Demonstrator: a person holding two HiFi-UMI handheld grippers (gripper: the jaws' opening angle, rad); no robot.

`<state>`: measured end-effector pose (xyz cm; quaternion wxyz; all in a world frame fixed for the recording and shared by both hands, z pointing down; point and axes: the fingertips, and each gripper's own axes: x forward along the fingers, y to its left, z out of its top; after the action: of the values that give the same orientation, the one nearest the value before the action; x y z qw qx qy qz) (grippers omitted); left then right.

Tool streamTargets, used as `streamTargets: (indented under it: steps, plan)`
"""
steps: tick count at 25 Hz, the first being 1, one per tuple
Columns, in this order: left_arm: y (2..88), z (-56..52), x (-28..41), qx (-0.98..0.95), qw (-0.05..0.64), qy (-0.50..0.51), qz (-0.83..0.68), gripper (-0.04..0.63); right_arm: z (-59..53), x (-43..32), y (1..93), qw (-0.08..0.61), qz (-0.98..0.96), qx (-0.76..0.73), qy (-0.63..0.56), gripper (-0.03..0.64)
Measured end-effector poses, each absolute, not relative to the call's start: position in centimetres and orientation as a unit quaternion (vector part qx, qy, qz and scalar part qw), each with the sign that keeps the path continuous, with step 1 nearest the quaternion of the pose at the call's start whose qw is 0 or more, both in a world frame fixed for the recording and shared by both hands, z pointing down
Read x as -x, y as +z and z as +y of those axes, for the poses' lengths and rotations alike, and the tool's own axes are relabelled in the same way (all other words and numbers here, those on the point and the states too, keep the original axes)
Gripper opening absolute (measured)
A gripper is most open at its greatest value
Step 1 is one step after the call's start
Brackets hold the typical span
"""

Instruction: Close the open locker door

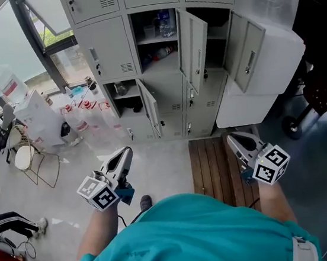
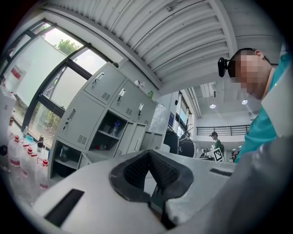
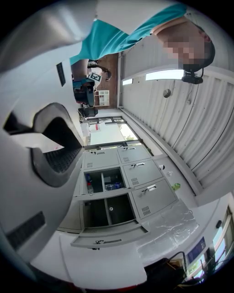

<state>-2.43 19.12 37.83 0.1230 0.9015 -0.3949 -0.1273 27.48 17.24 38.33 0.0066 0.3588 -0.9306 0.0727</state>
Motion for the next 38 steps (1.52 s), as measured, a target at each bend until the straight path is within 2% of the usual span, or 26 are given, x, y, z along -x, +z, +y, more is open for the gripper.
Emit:
streamTargets:
  steps: [7, 14, 20, 27, 38]
  plan:
    - [40.4, 10.1, 8.7, -0.915, 0.127, -0.141, -0.355, 0.006, 9.5, -20.7, 39.2, 0.020, -0.920, -0.387, 0.051, -0.002]
    - [40.0, -4.3, 18.1, -0.933, 0.126, -0.131, -0.309, 0.006, -3.3, -9.9, 36.6, -0.007, -0.906, -0.421, 0.054, -0.002]
    - [39.4, -14.2, 20.3, -0.944, 0.130, -0.114, -0.279, 0.006, -9.9, -6.5, 34.7, -0.019, -0.894, -0.447, 0.039, -0.002]
    - [39.2, -18.1, 12.1, -0.953, 0.137, -0.096, -0.252, 0.006, -12.1, -13.5, 34.9, -0.022, -0.871, -0.489, 0.054, -0.002]
    - [38.2, -18.0, -11.4, -0.972, 0.118, -0.043, -0.200, 0.017, -9.8, -28.2, 34.6, -0.018, -0.854, -0.519, 0.036, 0.005]
